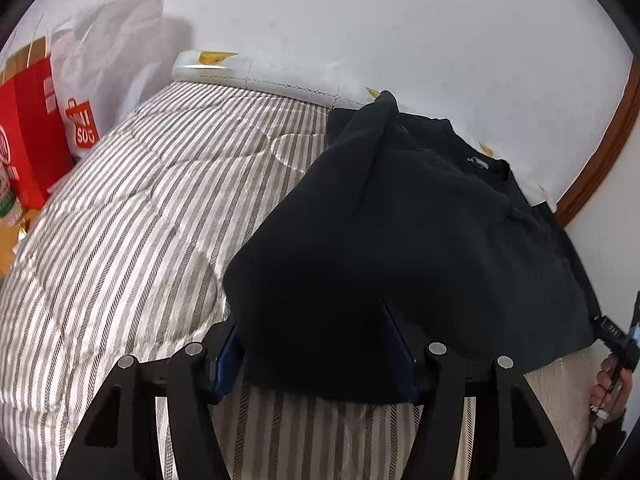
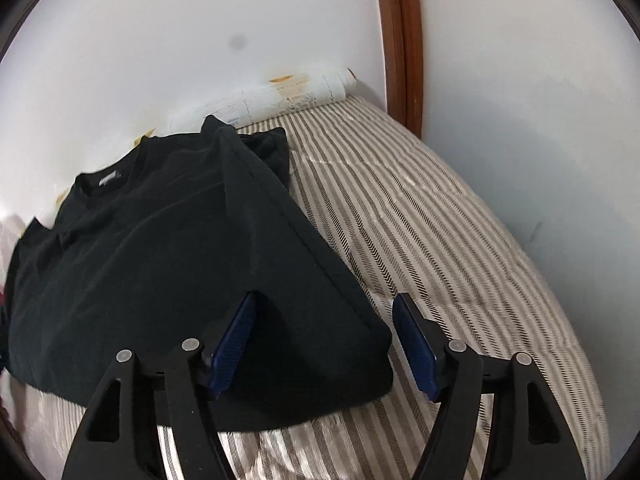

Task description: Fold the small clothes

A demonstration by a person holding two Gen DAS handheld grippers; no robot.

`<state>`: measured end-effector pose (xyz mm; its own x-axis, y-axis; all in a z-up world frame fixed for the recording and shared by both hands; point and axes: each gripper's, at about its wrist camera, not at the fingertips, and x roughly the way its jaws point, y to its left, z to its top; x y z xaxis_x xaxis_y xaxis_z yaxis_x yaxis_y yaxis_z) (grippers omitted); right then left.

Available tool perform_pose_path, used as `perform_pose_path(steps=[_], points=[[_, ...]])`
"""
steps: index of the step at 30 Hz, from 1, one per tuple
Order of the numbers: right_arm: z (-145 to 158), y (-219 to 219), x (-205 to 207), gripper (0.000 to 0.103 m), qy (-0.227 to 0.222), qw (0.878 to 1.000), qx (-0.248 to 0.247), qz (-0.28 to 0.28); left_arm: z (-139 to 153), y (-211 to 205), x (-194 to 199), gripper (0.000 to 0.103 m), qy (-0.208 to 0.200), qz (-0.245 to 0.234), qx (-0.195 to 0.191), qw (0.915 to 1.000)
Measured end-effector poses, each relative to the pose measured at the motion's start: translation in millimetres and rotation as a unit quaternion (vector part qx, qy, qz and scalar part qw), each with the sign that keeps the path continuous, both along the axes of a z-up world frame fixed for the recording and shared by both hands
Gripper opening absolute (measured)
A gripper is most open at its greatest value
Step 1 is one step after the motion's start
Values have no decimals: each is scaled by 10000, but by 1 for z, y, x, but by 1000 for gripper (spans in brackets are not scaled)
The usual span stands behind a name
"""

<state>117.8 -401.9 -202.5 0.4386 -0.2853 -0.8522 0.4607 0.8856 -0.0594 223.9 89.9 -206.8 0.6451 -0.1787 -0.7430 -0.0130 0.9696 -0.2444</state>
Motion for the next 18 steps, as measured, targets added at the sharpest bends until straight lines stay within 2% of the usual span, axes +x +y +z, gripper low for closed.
perform_pose_path(steps=[4,8,13,18], points=[[-4,2,5,69,24,10000,54,76,0,-14,5,61,-57,-32,421,9991],[-4,9,6,68,5,9999,-94,136,0,-8,5,60,-79,-7,275,9996],[-4,13,5,65,-18,9997,-195,139,0,-2,2,53,-112,120,144,9998],[-2,31,9,63,168,9963,-814,230,1,-1,2,49,-127,95,135,9998]])
